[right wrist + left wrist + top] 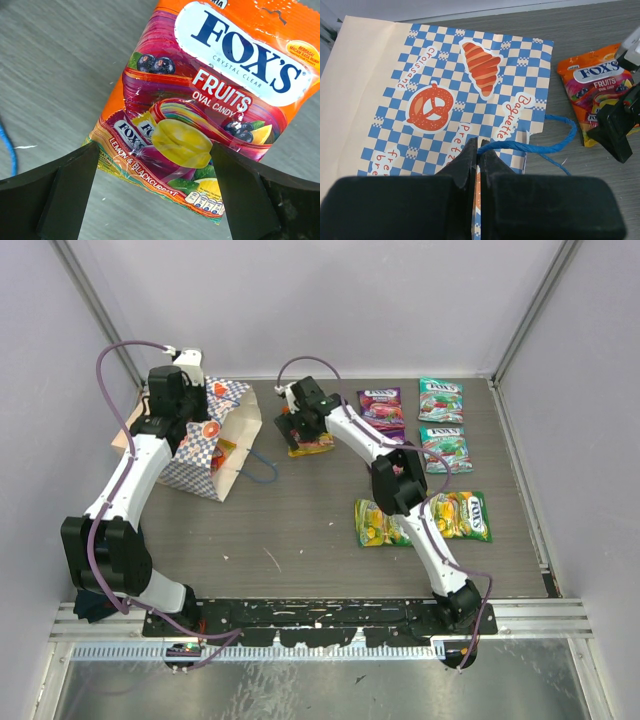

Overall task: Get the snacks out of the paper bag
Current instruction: Adjust the snack at the center of the board.

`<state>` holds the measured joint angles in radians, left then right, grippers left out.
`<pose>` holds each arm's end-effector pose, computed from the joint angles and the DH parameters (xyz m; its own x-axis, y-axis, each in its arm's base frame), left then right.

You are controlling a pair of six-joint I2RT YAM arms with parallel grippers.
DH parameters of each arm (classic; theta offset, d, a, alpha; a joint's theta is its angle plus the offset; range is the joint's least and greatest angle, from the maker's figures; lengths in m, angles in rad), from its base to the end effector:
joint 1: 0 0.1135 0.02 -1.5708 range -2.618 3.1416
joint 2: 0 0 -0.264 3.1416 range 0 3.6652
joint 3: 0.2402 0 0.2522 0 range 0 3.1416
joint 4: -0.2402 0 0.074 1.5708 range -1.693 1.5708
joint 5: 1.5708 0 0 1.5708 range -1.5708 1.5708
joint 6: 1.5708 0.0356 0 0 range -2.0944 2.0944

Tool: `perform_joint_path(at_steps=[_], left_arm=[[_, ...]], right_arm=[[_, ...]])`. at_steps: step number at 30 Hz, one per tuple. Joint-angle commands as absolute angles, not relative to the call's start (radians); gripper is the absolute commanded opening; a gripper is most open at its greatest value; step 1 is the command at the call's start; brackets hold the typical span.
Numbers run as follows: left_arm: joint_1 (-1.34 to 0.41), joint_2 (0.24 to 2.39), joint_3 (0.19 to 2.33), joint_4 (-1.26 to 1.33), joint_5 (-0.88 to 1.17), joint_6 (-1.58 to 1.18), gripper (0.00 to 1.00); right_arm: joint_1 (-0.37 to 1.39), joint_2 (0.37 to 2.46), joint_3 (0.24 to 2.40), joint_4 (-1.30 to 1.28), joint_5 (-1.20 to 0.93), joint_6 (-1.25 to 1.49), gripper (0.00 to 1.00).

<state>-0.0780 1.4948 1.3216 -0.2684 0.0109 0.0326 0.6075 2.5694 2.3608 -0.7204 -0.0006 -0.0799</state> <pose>0.3496 -0.0277 0.3468 -0.4230 0.0658 -0.9037 0.1016 0.9945 0.0248 0.4595 0.3195 0.1766 -0.6100 -0.5213 -0.5968 -0.6218 0.7818 -0.0473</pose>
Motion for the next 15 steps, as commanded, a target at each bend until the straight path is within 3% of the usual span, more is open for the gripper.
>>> perform_joint_path(at_steps=[1,8,15], left_arm=[[-0.075,1.492,1.357,-0.245,0.028,0.012,0.0],[-0.081,1.501,1.368,-0.247,0.027,0.013,0.0],[-0.09,1.485,1.372,-0.255,0.03,0.036,0.0]], right_arm=[[0.578,2.642,2.406,-0.739,-0.043,-0.204,1.0],[0.559,2.655,2.425,-0.616,-0.09,-0.299,1.0],[0.56,2.541,2.379,-0.414,-0.054,-0.264,1.0]])
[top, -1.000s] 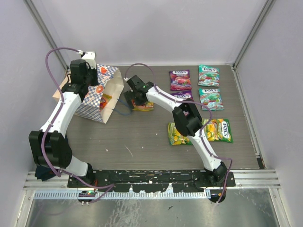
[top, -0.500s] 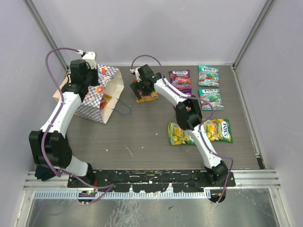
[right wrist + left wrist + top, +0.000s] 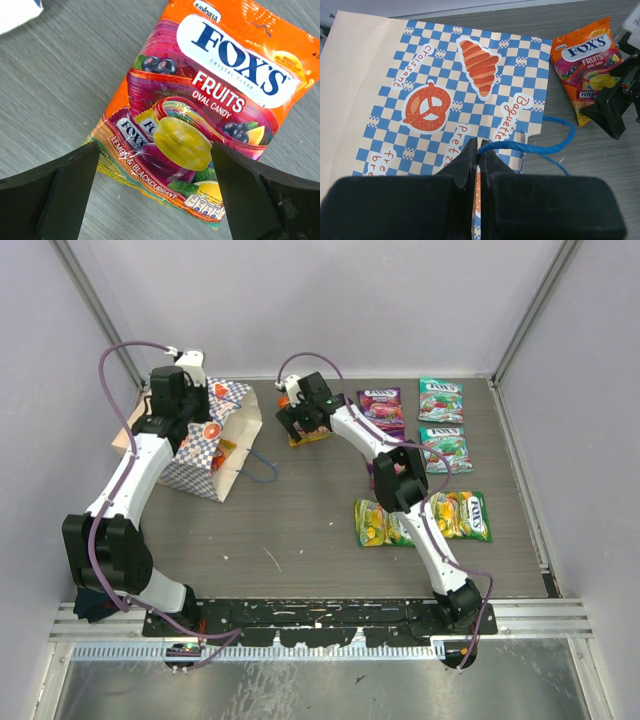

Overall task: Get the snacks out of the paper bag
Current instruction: Adjust the snack at the center of the board.

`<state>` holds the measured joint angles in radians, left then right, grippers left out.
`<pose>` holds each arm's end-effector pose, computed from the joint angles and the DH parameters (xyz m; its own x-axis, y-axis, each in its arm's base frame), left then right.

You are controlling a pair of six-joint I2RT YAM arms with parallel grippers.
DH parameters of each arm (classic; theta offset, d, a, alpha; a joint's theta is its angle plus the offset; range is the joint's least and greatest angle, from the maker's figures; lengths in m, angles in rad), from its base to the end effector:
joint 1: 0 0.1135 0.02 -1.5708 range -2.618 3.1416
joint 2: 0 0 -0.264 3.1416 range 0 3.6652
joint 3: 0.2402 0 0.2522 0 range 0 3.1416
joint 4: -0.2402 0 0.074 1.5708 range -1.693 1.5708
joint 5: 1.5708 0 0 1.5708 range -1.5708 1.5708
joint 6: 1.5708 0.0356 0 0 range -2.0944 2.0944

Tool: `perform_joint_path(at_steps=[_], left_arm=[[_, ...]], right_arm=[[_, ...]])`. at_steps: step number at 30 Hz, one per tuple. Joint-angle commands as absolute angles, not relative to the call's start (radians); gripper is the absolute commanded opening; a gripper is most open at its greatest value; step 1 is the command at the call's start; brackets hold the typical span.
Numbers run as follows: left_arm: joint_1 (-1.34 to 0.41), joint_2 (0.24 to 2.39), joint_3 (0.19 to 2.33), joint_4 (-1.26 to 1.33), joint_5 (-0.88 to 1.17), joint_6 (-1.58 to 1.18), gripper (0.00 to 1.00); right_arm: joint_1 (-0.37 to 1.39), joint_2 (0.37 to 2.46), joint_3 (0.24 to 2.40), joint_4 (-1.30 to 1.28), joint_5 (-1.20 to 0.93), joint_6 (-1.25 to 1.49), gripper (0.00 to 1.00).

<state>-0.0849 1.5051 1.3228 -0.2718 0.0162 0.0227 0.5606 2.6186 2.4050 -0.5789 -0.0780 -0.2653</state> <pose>0.3516 -0.0305 0.3435 -0.4347 0.0598 -0.8986 0.1092 0.9939 0.0133 0.4878 0.3095 0.1741 -0.4309 -0.5791 -0.6921 -0.7144 0.6875 -0.1305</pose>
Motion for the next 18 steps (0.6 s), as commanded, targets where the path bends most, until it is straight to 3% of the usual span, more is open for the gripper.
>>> perform_joint_path(at_steps=[1,6,11,14,18], left_arm=[[-0.09,1.48,1.37,-0.257,0.029,0.039,0.0],[-0.091,1.452,1.348,-0.247,0.025,0.046,0.0],[-0.091,1.435,1.331,-0.233,0.023,0.043,0.0],[-0.091,1.428,1.325,-0.23,0.023,0.043,0.0],[-0.093,1.419,1.32,-0.229,0.022,0.041,0.0]], right_arm=[[0.56,2.506,2.344,-0.362,-0.034,-0.243,1.0],[0.56,2.198,1.993,-0.038,0.006,-0.002,1.0],[0.567,2.002,1.634,0.242,-0.136,0.502,1.0],[0.618,1.963,1.444,0.406,-0.106,0.808,0.96],[0.728,2.037,1.411,0.503,-0.083,1.018,0.89]])
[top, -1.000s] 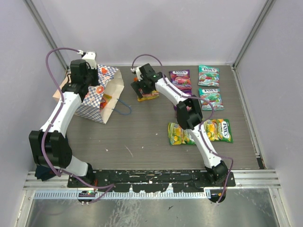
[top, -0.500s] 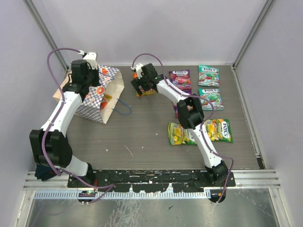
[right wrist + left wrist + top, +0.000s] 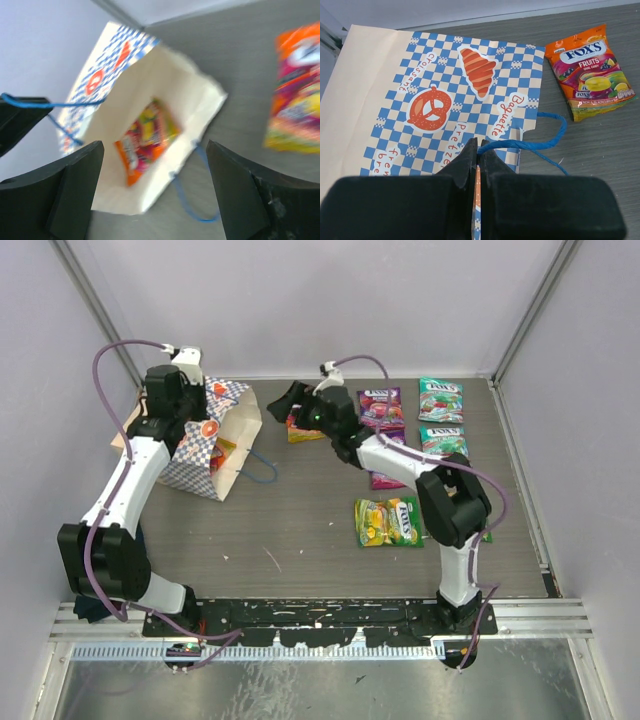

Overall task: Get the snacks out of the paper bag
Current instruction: Adjust the snack at the center of the board, then take out the snack from the paper bag.

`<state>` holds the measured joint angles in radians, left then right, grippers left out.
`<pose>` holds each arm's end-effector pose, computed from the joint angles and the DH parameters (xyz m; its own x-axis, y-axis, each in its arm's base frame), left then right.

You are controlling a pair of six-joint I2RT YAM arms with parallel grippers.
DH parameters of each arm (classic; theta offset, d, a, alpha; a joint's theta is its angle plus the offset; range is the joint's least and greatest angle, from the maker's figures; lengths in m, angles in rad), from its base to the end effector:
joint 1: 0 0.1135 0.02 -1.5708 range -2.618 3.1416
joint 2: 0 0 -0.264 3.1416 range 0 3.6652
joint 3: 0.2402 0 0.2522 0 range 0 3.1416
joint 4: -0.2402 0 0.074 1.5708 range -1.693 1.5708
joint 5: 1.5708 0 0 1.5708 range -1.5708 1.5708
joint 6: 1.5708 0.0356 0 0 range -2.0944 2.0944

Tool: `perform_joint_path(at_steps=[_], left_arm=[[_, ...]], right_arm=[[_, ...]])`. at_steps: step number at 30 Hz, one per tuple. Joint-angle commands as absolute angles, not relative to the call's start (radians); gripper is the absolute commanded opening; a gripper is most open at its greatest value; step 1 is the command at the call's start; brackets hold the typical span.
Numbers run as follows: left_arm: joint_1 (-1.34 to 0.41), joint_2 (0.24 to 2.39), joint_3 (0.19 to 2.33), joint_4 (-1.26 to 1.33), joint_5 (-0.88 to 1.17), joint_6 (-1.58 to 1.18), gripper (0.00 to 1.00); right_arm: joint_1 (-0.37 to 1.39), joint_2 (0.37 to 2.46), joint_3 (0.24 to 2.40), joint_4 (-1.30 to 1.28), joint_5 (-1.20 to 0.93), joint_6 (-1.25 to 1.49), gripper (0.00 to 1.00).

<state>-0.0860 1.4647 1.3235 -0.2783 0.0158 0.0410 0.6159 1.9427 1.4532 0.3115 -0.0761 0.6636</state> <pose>0.3418 -0.0300 0.3563 -0.4013 0.0757 -0.9128 0.1168 0.9927 0.0310 0.3805 0.2726 0.2778 -0.5063 0.3941 -0.7670 -0.4129 0.6701 0.6168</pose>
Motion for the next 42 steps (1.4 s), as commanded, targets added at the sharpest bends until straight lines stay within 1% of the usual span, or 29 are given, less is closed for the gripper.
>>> perform_joint_path(at_steps=[1,6,10,15,16,18,22,25,32,37,42], left_arm=[[-0.092,1.416,1.317,-0.228,0.023,0.041,0.0],[-0.092,1.406,1.305,-0.232,0.007,0.058,0.0],[-0.091,1.413,1.308,-0.245,-0.001,0.072,0.0],[-0.092,1.4,1.296,-0.231,0.024,0.061,0.0],[-0.092,1.397,1.291,-0.225,0.025,0.061,0.0],[-0.092,1.393,1.286,-0.221,0.024,0.063,0.0],[-0.092,1.396,1.285,-0.218,0.022,0.066,0.0],[-0.092,1.4,1.286,-0.218,0.026,0.064,0.0],[-0.092,1.383,1.28,-0.216,0.025,0.066,0.0],[-0.091,1.38,1.278,-0.214,0.024,0.067,0.0],[-0.092,1.384,1.277,-0.213,0.034,0.063,0.0]], right_arm=[[0.753,2.069,1.43,0.516,-0.08,1.051,0.88],[0.825,2.235,1.542,0.57,-0.099,1.222,0.78],[0.869,2.304,1.599,0.543,-0.035,1.273,0.77],[0.883,2.405,1.706,0.512,-0.028,1.297,0.76],[0.884,2.419,1.721,0.524,-0.034,1.295,0.73],[0.886,2.429,1.74,0.523,-0.037,1.285,0.71],[0.897,2.421,1.766,0.461,0.009,1.241,0.71],[0.897,2.454,1.829,0.407,0.013,1.251,0.69],[0.898,2.585,2.011,0.239,0.023,1.3,0.58],[0.902,2.605,2.024,0.17,0.063,1.31,0.58],[0.906,2.699,2.165,0.115,0.077,1.324,0.58]])
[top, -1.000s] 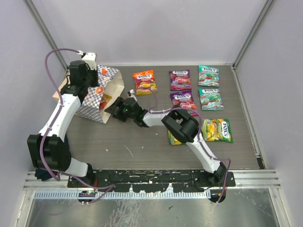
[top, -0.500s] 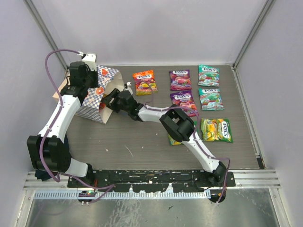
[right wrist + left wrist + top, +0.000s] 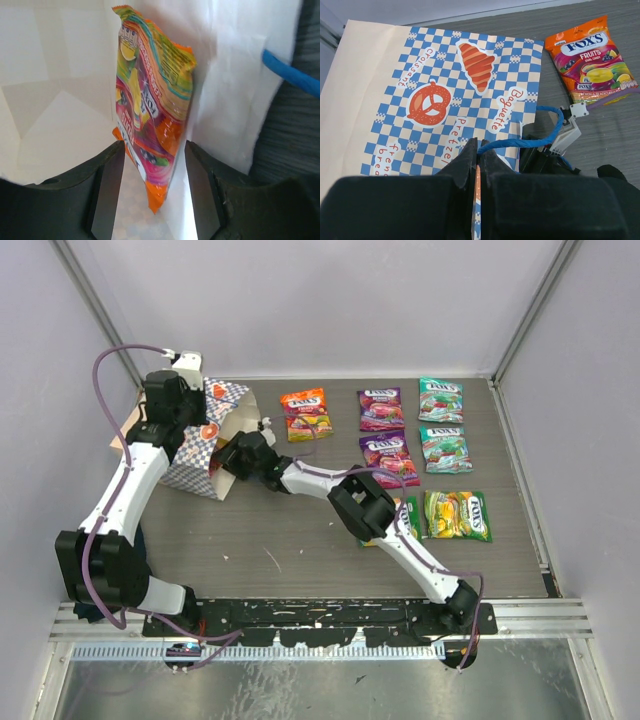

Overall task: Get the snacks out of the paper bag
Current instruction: Take out the snack from the paper bag.

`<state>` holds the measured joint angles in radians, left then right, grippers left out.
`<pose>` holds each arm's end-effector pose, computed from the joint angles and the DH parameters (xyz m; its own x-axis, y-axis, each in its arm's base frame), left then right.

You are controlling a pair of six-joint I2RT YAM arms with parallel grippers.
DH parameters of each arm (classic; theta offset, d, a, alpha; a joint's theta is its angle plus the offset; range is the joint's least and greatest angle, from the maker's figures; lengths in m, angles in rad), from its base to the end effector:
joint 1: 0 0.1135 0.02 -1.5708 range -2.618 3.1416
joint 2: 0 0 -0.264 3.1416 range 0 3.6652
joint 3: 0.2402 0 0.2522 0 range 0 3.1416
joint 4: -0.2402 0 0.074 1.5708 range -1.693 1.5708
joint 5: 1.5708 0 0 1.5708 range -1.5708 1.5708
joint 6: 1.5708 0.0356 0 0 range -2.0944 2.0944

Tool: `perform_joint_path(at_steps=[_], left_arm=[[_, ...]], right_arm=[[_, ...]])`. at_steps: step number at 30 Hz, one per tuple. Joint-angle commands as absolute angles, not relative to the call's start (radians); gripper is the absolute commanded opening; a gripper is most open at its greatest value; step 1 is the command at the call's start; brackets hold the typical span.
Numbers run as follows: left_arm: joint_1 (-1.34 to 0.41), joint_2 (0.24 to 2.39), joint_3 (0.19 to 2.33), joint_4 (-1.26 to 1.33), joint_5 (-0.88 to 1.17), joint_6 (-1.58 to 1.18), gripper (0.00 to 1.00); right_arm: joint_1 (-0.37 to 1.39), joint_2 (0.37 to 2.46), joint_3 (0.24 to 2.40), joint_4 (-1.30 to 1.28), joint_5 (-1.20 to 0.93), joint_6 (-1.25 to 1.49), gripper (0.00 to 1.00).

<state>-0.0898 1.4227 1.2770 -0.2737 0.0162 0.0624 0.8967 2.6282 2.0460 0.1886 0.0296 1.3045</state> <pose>0.3308 -0.0304 0.3538 -0.3983 0.0985 -0.9120 0.1295 0.9903 0.0504 0.3683 0.4593 0.1166 -0.7999 0.5437 -0.2540 0.0299 0.4589 0.8880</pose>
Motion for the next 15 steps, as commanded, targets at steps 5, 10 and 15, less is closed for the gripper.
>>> perform_joint_path(at_steps=[5,10,15], left_arm=[[-0.091,1.383,1.278,-0.212,0.039,0.06,0.0],[-0.091,1.383,1.276,-0.207,0.035,0.063,0.0],[-0.09,1.392,1.276,-0.207,0.001,0.074,0.0]], right_arm=[[0.907,2.821,2.338,0.121,0.064,1.357,0.49],[0.907,2.802,2.293,0.22,0.05,1.329,0.01],[0.906,2.562,1.976,0.44,0.047,1.218,0.01]])
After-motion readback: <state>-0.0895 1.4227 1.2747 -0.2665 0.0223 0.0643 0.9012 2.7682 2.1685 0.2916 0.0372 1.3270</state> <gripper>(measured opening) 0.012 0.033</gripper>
